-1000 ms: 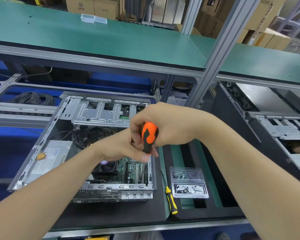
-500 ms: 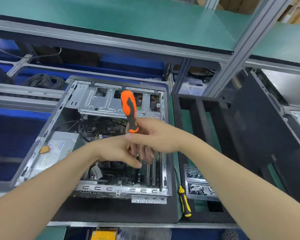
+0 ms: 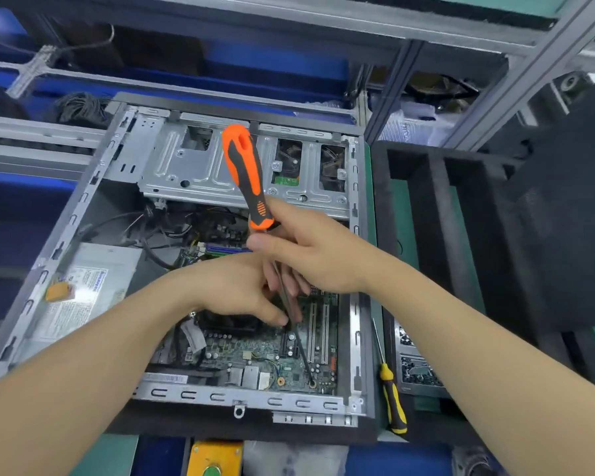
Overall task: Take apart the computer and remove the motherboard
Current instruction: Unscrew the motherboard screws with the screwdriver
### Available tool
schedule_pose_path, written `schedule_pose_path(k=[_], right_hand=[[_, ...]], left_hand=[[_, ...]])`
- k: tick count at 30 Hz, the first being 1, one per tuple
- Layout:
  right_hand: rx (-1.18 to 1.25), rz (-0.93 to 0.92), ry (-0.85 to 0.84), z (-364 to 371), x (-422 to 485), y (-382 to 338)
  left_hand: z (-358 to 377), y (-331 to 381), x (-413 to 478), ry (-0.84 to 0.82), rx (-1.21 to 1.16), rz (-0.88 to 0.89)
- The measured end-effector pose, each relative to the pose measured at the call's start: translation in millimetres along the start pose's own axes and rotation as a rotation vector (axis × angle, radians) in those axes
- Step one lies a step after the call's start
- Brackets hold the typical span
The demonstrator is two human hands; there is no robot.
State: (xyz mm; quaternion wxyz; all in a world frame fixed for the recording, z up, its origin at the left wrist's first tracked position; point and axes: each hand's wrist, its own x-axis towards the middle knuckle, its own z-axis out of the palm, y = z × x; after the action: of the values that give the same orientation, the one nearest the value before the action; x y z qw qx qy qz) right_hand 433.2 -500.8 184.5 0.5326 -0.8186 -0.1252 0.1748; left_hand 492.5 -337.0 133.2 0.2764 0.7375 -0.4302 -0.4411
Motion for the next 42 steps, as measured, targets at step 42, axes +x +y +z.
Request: schedule_pose_path(k=[42], right_hand=[[0.068,0.004,0.067,-3,0,3]], left_hand=[[-3,6,-8,-0.081,0.013,0.022]])
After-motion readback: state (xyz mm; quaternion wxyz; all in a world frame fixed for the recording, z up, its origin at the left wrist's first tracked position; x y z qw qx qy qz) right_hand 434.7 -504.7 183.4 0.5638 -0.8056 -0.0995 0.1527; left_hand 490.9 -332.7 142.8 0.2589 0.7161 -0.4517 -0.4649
